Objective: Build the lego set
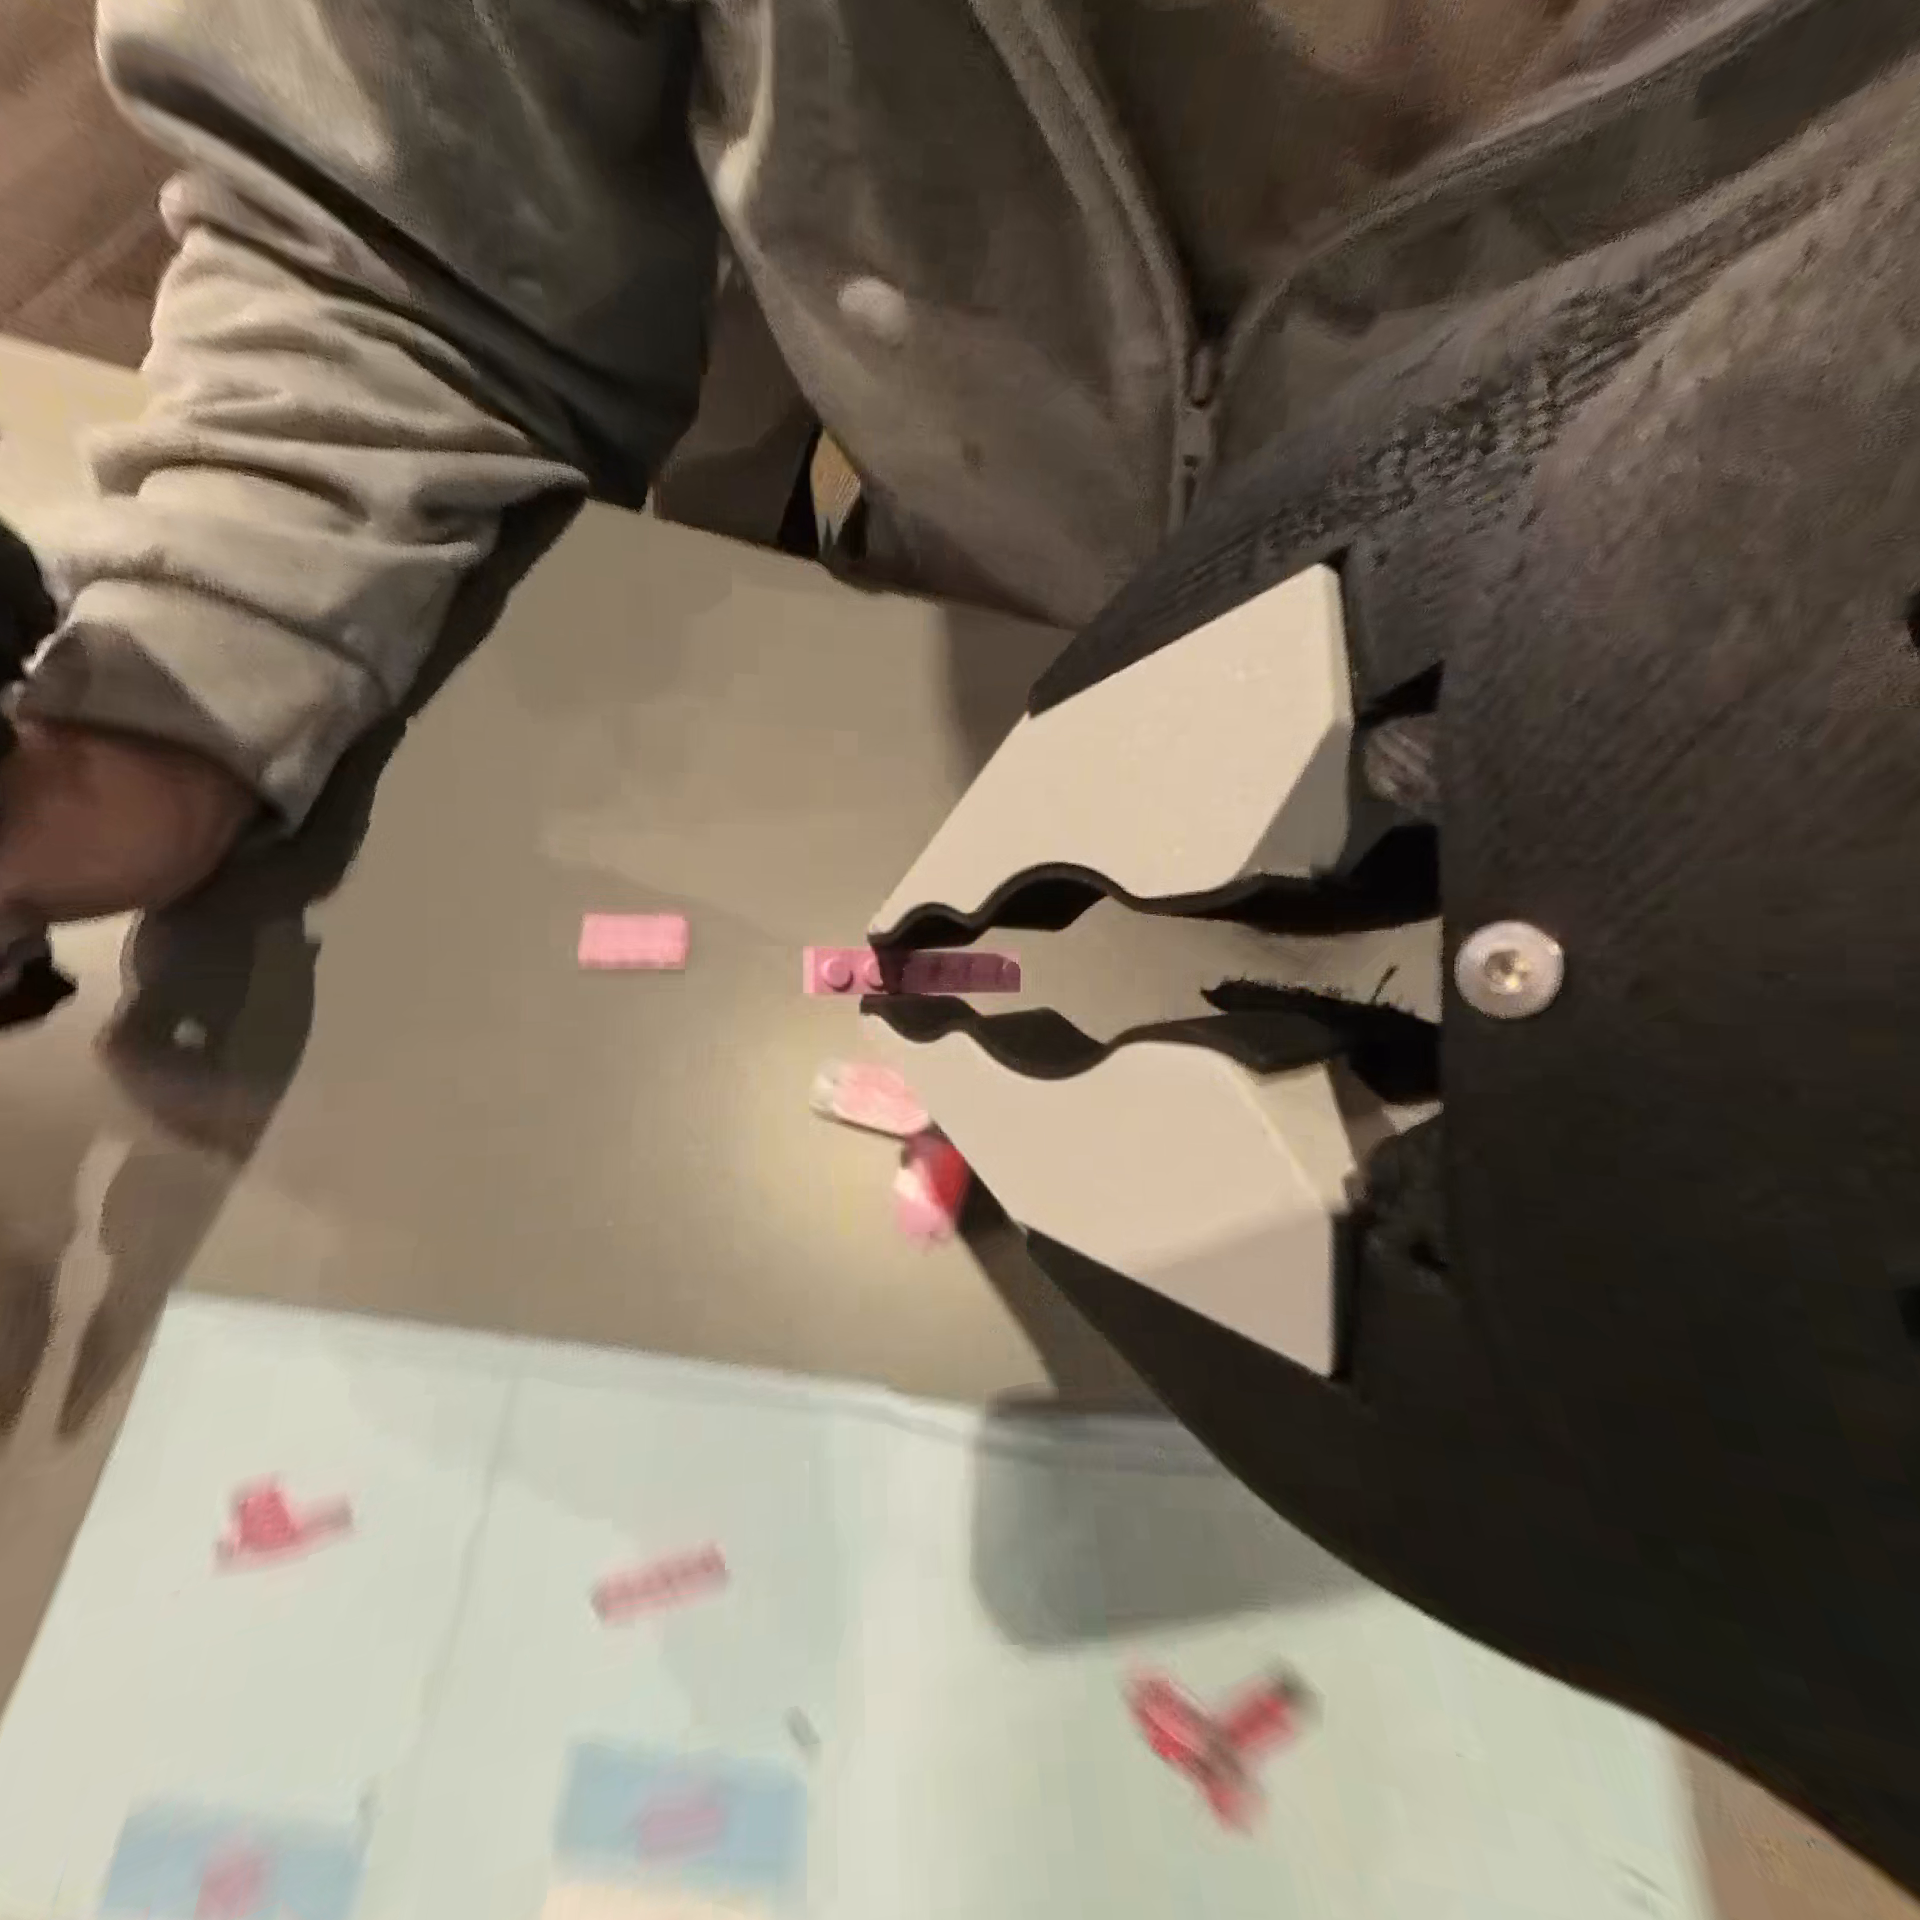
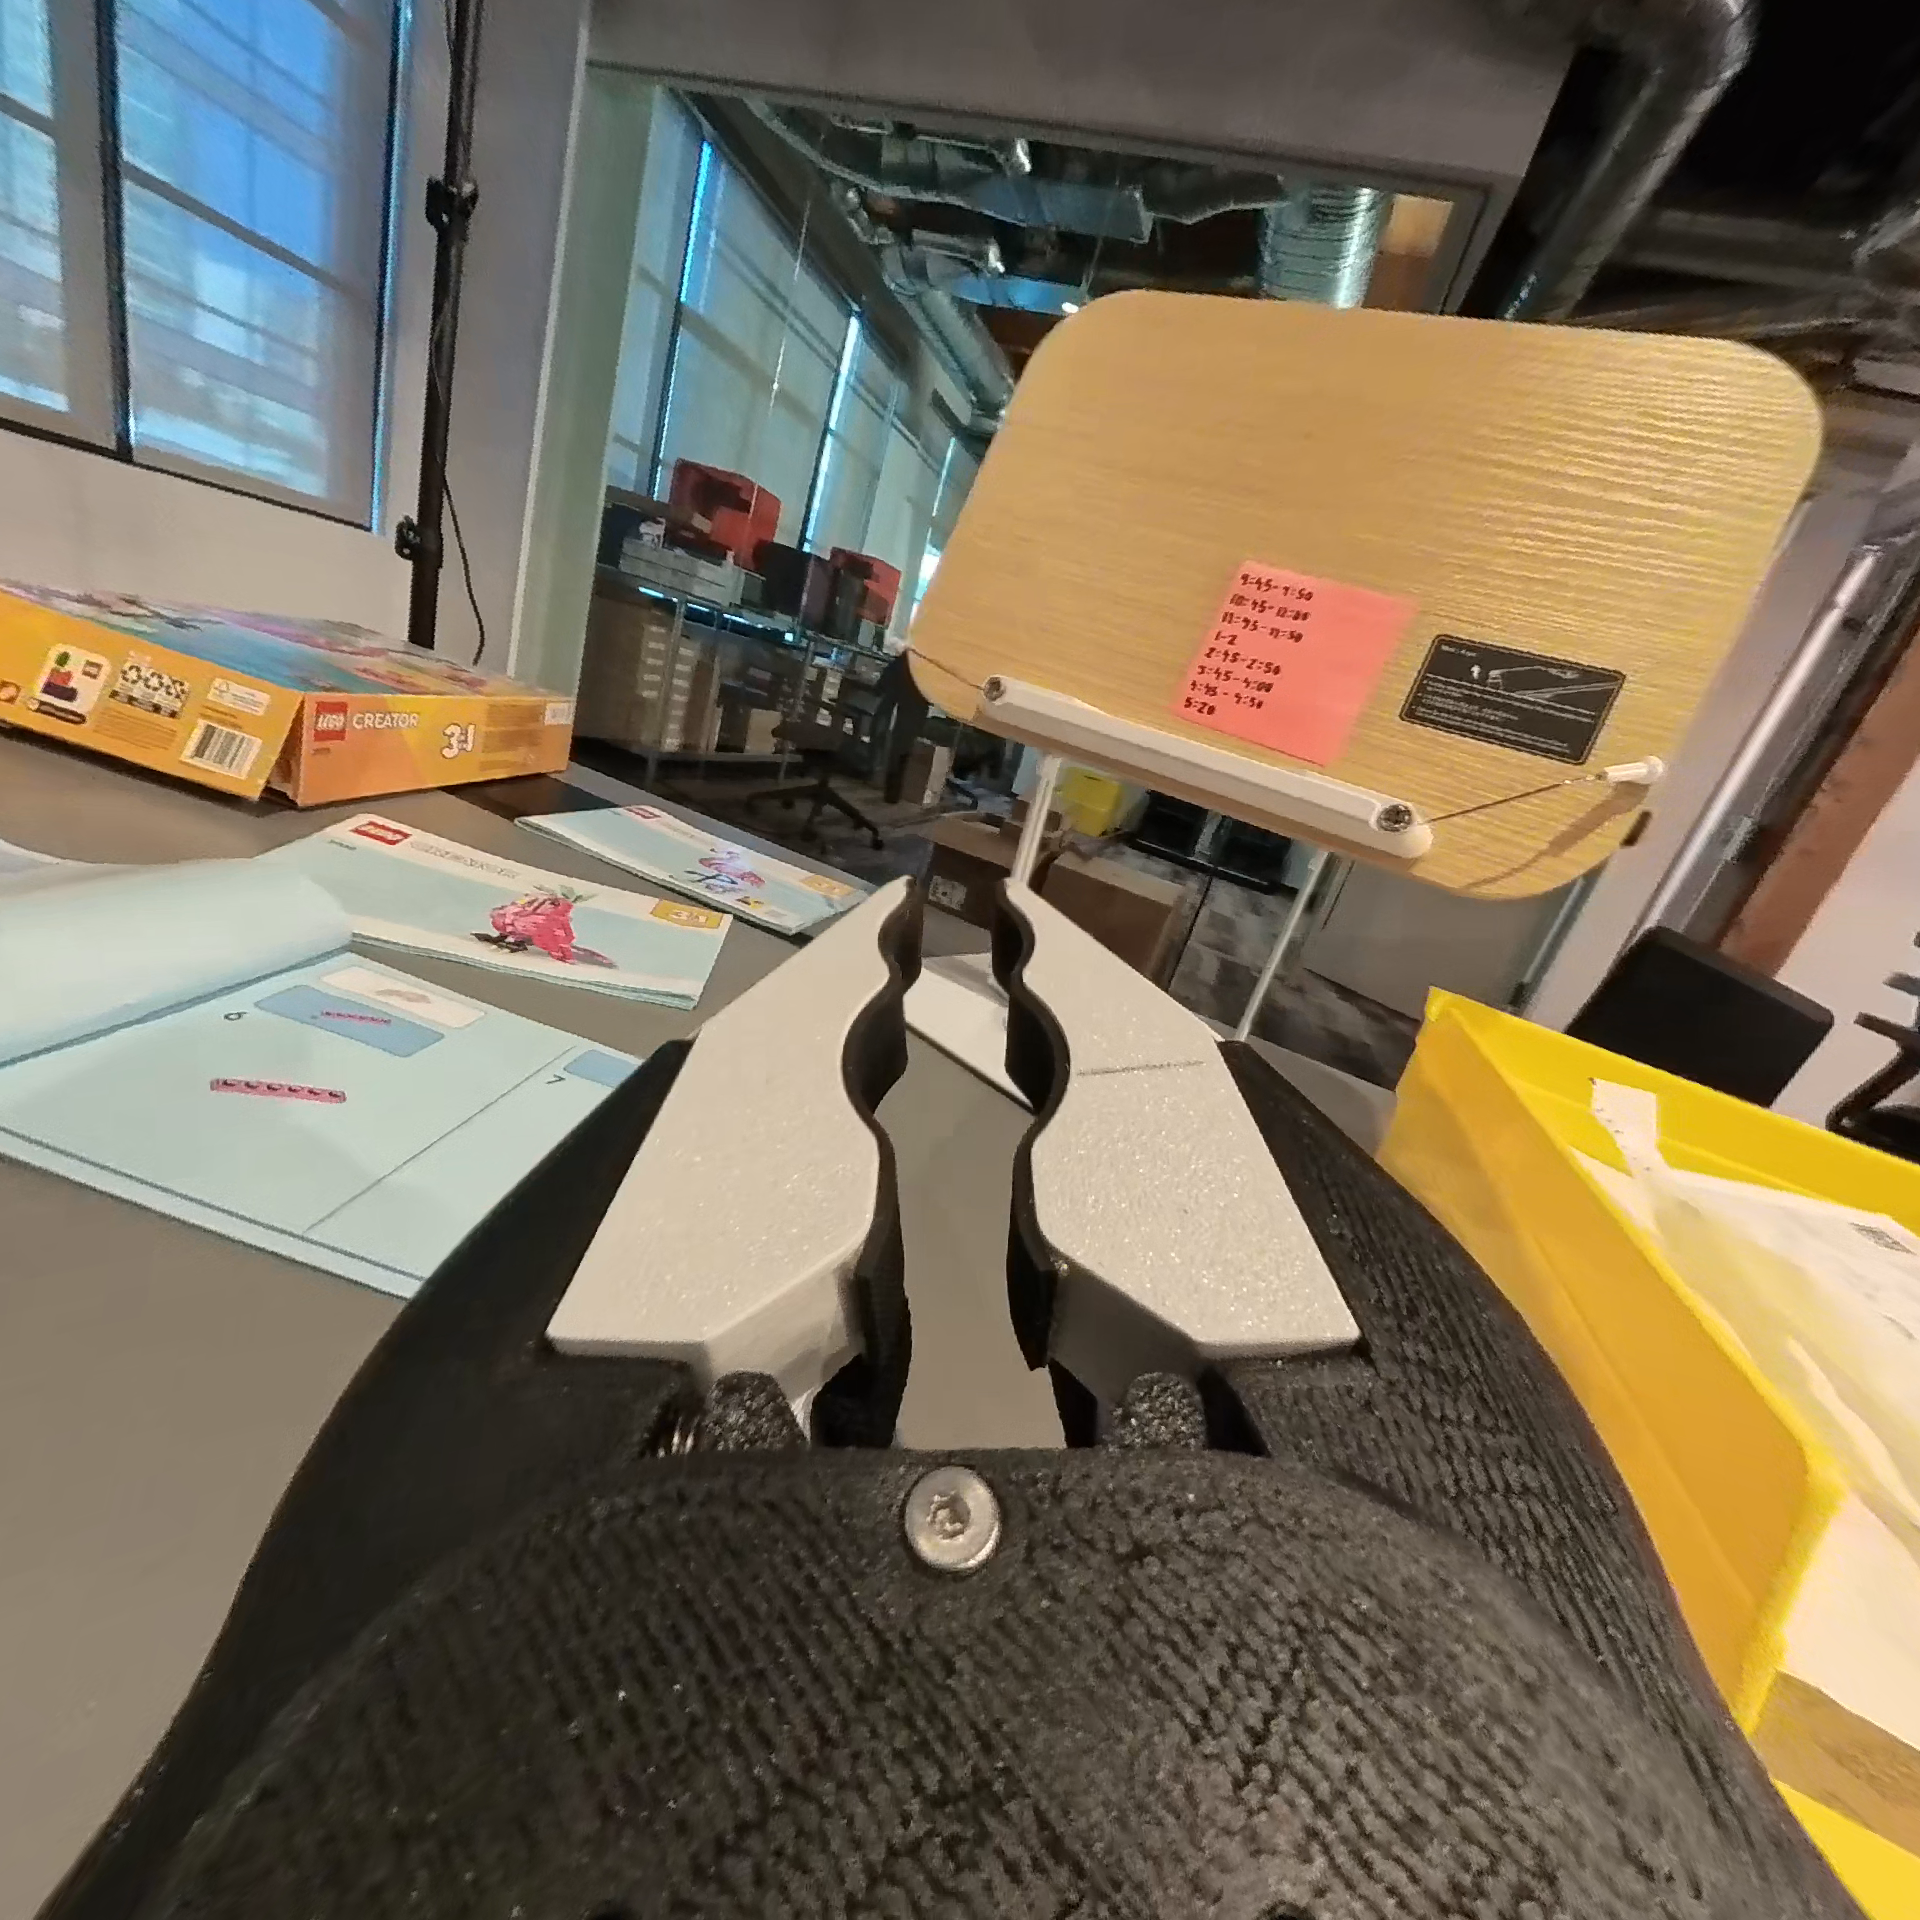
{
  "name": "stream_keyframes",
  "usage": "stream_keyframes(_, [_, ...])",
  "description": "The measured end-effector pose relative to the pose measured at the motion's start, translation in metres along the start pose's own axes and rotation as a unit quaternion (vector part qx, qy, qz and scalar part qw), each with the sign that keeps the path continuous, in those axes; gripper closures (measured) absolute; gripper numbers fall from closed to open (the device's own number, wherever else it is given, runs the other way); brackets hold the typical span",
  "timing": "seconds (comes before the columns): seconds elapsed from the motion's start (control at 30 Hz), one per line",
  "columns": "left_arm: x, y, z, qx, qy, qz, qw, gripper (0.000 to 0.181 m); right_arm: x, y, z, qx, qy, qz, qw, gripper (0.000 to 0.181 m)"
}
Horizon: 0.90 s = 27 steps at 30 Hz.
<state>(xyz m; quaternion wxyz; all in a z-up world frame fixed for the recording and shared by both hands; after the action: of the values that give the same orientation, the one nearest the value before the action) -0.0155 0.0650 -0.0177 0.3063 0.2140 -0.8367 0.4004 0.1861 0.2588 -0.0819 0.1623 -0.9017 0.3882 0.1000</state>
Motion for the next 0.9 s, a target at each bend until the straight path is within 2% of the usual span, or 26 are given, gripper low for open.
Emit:
stream_keyframes(0.07, [-0.036, 0.007, -0.016, 0.003, 0.021, 0.024, 0.999, 0.174, 0.0, -0.003, 0.0, -0.014, 0.001, 0.003, 1.0, 0.17])
stream_keyframes(0.17, [-0.076, 0.023, -0.036, 0.012, 0.061, 0.005, 0.998, 0.174, -0.002, -0.007, 0.001, -0.029, 0.003, 0.003, 1.0, 0.17])
stream_keyframes(0.3, [-0.103, 0.042, -0.054, 0.012, 0.107, -0.048, 0.993, 0.174, -0.003, -0.008, 0.001, -0.039, 0.004, 0.001, 0.999, 0.17])
stream_keyframes(0.43, [-0.118, 0.047, -0.062, 0.006, 0.135, -0.06, 0.989, 0.174, -0.004, -0.008, 0.0, -0.039, 0.003, -0.002, 0.999, 0.17])
stream_keyframes(0.53, [-0.123, 0.049, -0.065, -0.002, 0.131, -0.067, 0.989, 0.173, -0.004, -0.009, 0.0, -0.041, 0.004, -0.004, 0.999, 0.169])
stream_keyframes(0.63, [-0.122, 0.05, -0.063, 0.008, 0.113, -0.047, 0.992, 0.152, -0.004, -0.011, 0.0, -0.043, 0.008, -0.008, 0.999, 0.168])
stream_keyframes(0.77, [-0.102, 0.047, -0.053, 0.011, 0.051, -0.04, 0.998, 0.139, -0.004, -0.017, -0.004, -0.027, 0.027, 0.005, 0.999, 0.167])
stream_keyframes(0.83, [-0.082, 0.043, -0.041, 0.001, 0.003, -0.045, 0.999, 0.139, -0.006, -0.013, -0.012, -0.003, 0.056, -0.037, 0.998, 0.165])
stream_keyframes(0.9, [-0.059, 0.038, -0.025, -0.025, -0.056, -0.06, 0.996, 0.139, -0.006, -0.001, -0.02, 0.015, 0.114, -0.13, 0.985, 0.16])
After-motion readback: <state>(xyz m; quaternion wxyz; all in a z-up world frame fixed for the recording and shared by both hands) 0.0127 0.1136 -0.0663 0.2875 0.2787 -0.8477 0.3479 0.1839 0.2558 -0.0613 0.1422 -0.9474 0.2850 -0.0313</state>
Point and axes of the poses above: each gripper's, where its closed fingertips meet, x back along the fingers, z out of its underside, y = z × x across the jaws, the point moved 10 cm from there along x, back along the fingers, and after that the axes turned 14 degrees about z, right-handed, at the moved point
